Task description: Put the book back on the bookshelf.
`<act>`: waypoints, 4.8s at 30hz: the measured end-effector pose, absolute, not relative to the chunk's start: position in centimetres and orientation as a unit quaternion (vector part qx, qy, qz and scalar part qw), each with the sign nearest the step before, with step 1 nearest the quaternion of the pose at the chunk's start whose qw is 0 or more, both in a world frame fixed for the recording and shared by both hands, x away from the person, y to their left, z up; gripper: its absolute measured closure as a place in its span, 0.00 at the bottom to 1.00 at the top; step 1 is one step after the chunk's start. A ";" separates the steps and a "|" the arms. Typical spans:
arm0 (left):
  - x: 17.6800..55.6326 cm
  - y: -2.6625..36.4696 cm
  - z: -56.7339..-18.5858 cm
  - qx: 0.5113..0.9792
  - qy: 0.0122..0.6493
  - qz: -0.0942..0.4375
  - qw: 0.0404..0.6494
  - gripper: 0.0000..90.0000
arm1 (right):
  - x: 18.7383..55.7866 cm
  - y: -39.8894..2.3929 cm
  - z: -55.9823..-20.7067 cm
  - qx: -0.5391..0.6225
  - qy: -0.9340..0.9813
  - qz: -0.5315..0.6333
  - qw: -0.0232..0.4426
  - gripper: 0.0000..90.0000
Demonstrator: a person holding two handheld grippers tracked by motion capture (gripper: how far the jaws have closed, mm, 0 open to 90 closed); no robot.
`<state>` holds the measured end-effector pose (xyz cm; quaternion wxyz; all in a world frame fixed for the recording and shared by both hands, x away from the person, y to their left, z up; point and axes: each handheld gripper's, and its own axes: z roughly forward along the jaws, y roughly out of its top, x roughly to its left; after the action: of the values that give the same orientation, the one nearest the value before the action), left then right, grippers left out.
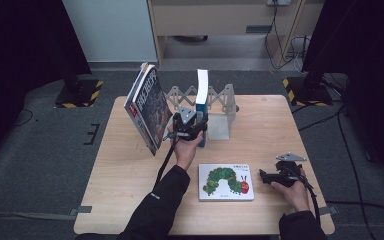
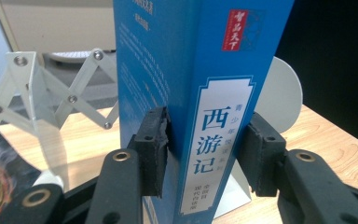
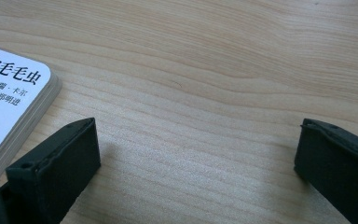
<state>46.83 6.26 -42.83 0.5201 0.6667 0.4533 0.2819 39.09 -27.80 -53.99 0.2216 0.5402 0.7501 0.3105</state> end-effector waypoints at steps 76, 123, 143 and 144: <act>39.7 11.9 -41.0 0.733 0.390 0.232 0.507 0.56 | 39.2 -27.9 -53.6 0.546 0.754 0.299 0.212 0.06; 37.7 15.4 -53.2 0.825 0.410 0.165 0.351 0.31 | 35.8 -23.0 -50.3 0.531 0.748 0.378 0.123 0.24; 38.1 15.2 -53.7 0.843 0.381 0.156 0.346 0.02 | 37.0 -21.1 -51.7 0.525 0.759 0.376 0.085 0.35; 38.1 15.2 -53.7 0.843 0.380 0.155 0.348 0.02 | 37.0 -21.1 -51.7 0.524 0.760 0.375 0.085 0.36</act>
<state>38.08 15.23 -53.73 0.3476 0.8430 0.3803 0.1547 37.04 -21.13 -51.72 0.0848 0.5239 0.7601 0.3751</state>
